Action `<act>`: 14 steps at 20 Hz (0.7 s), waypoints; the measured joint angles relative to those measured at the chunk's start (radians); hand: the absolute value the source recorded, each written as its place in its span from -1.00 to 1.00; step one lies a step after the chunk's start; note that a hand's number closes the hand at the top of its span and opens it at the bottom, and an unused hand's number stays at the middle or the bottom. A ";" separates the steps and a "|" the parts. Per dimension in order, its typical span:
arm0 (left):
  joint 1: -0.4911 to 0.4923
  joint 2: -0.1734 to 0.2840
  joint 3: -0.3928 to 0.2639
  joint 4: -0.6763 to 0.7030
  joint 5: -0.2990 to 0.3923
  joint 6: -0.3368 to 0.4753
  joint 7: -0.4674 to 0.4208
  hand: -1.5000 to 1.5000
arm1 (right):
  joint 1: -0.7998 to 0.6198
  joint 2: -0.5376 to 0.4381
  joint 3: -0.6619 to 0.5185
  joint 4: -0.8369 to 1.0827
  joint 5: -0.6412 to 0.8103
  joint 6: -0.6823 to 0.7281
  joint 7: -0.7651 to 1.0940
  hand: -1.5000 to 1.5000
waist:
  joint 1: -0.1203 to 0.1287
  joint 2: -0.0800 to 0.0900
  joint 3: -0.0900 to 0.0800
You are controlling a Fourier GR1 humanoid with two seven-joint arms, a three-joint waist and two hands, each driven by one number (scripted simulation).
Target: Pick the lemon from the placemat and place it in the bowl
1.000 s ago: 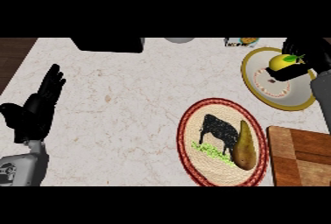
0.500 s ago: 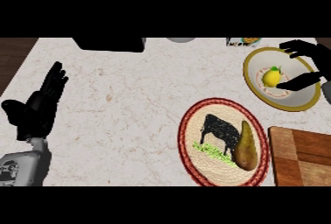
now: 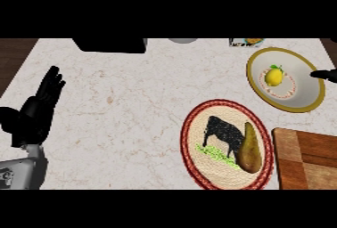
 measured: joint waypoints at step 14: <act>-0.006 0.007 0.014 0.002 0.009 -0.006 0.001 0.00 | 0.173 -0.243 -0.097 0.057 -0.104 0.317 0.002 -1.00 | -0.002 0.008 0.005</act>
